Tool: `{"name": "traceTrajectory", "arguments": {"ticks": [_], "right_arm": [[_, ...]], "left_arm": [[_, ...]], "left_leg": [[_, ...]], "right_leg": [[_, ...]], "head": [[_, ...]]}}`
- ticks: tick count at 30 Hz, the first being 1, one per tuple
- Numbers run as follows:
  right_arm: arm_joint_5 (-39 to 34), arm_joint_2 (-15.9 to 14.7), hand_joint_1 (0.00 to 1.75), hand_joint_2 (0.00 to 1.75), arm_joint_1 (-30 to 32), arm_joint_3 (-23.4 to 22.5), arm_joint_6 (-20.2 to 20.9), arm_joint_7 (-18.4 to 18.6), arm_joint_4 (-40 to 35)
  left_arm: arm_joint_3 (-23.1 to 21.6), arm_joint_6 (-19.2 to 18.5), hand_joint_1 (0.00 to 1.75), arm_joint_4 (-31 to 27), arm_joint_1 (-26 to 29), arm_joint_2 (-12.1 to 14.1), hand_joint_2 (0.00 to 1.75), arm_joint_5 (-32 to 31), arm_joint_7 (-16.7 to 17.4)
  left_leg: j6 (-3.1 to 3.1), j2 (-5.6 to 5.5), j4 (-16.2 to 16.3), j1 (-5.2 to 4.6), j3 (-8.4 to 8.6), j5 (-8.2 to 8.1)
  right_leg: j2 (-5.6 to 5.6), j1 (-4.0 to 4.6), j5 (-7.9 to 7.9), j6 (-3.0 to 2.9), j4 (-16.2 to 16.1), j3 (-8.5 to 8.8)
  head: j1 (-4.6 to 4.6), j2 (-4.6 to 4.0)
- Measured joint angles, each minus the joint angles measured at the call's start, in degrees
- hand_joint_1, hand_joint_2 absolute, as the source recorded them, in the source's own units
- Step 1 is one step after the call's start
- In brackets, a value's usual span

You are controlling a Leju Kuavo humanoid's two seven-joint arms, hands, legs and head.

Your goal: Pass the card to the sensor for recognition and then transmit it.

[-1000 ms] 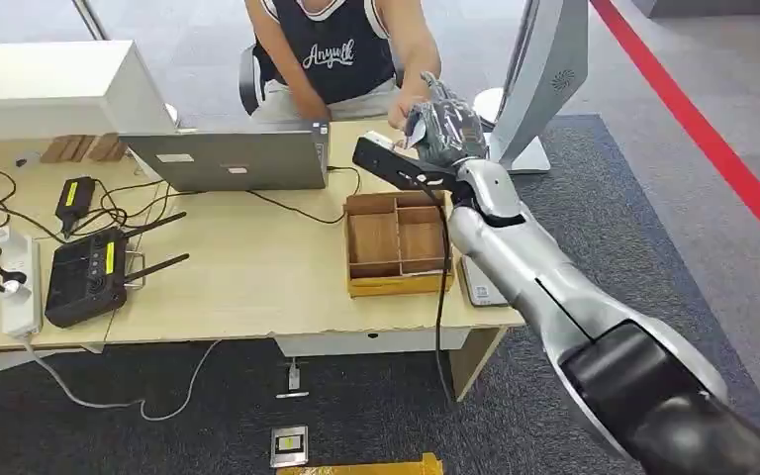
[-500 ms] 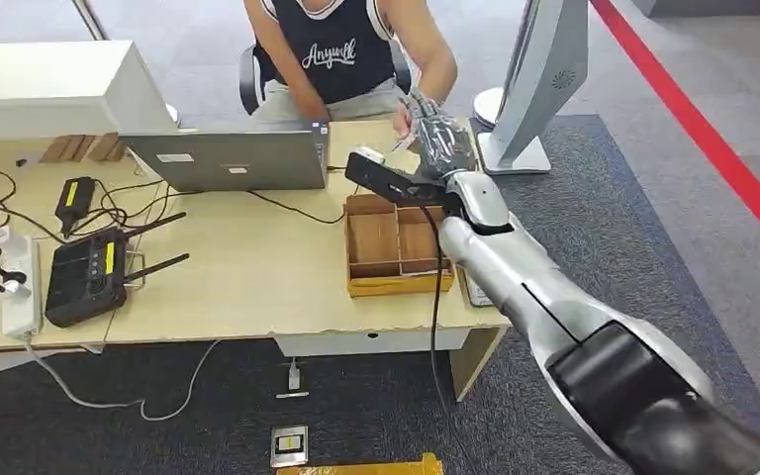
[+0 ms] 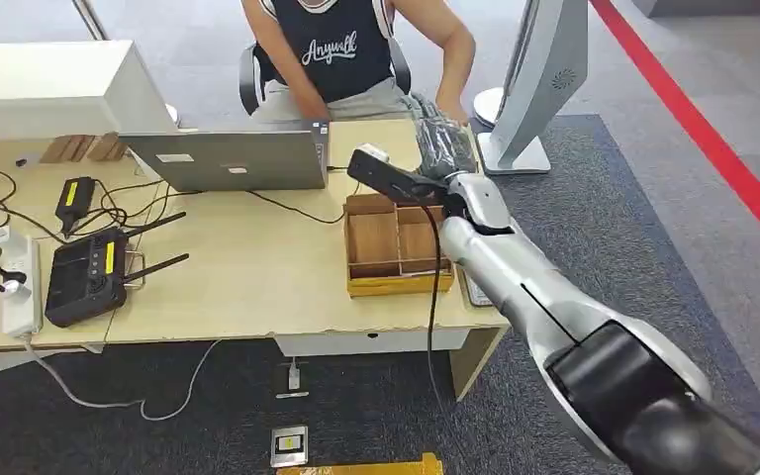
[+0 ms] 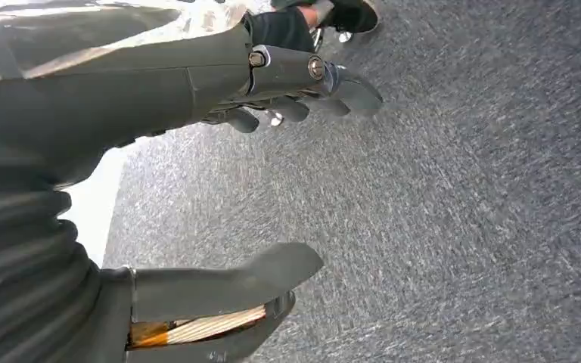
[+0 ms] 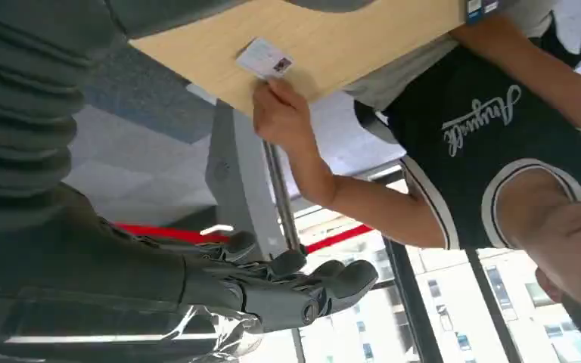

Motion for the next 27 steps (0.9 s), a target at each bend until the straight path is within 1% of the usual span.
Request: {"name": "traceTrajectory", "arguments": {"ticks": [1, 2, 3, 6, 11, 15, 18, 24, 27], "right_arm": [[-0.8, 0.0, 0.00, 0.00, 0.0, 0.0, -0.5, -0.6, 0.2], [-3.0, 0.0, 0.00, 1.75, 0.0, -0.3, -1.5, -2.2, 0.2], [-9.2, -0.3, 0.00, 1.75, 1.4, -1.3, -0.7, -6.6, -1.7], [-10.7, -1.0, 0.00, 1.75, 3.5, -1.8, -0.1, -7.1, -5.0], [-11.6, -3.3, 0.00, 1.75, 9.0, -1.8, 0.7, -6.4, -12.8], [-11.6, -4.7, 0.00, 1.75, 11.0, -1.8, 1.0, -6.2, -17.0], [-11.7, -6.0, 0.00, 1.75, 13.0, -1.8, 2.0, -6.1, -20.5], [-8.7, -8.8, 0.00, 1.75, 19.0, -1.4, 4.4, -3.9, -28.1], [-8.4, -10.1, 0.00, 1.75, 21.1, -1.1, 4.7, -3.4, -30.6]], "left_arm": [[0.0, 0.1, 0.00, 0.0, 0.1, 0.0, 1.75, 0.0, 0.1], [0.0, 0.2, 0.00, 0.0, 0.4, 0.0, 1.75, 0.4, 0.2], [0.0, 0.8, 0.00, 0.0, 1.0, 0.0, 1.75, 1.4, 0.0], [0.1, 0.8, 0.00, 0.0, 1.2, 0.0, 1.75, 1.6, 0.0], [0.2, 0.8, 0.00, 0.0, 1.3, 0.0, 1.75, 2.0, 0.2], [0.2, 0.8, 0.00, 0.0, 1.3, 0.1, 1.75, 2.1, 0.2], [0.3, 0.8, 0.00, 0.0, 1.3, 0.1, 1.75, 2.5, 0.4], [1.2, 0.8, 0.00, 0.0, 1.4, 0.3, 1.75, 2.7, 0.6], [1.5, 1.0, 0.00, 0.0, 1.3, 0.3, 1.75, 2.7, 0.3]], "left_leg": [[0.00, 0.00, 0.0, 0.00, 0.00, 0.00], [0.00, 0.00, 0.0, 0.00, 0.01, 0.00], [0.00, 0.01, 0.0, 0.00, 0.03, 0.00], [0.00, 0.01, 0.0, 0.00, 0.02, 0.00], [0.00, 0.00, 0.0, 0.00, 0.01, -0.01], [0.00, 0.01, 0.0, 0.00, 0.02, -0.01], [0.00, 0.00, 0.0, 0.01, 0.05, -0.01], [0.00, 0.00, 0.0, 0.00, 0.03, -0.02], [0.01, 0.00, 0.0, 0.00, 0.03, -0.02]], "right_leg": [[0.00, 0.00, 0.00, 0.00, 0.0, 0.00], [0.00, 0.00, 0.00, 0.00, 0.0, 0.00], [0.00, 0.00, 0.00, 0.00, 0.0, 0.00], [0.00, 0.00, -0.01, 0.00, 0.0, -0.01], [0.00, 0.00, -0.01, 0.01, 0.0, 0.00], [0.00, 0.00, -0.01, 0.00, 0.0, -0.01], [0.00, 0.01, -0.03, 0.00, 0.0, 0.03], [0.00, 0.00, -0.03, 0.01, 0.0, 0.01], [0.00, 0.00, -0.04, 0.01, 0.0, 0.00]], "head": [[0.00, 0.00], [0.00, 0.00], [0.00, 0.00], [0.00, 0.00], [0.00, 0.00], [0.00, 0.00], [0.00, 0.00], [0.00, 0.00], [0.00, 0.00]]}}
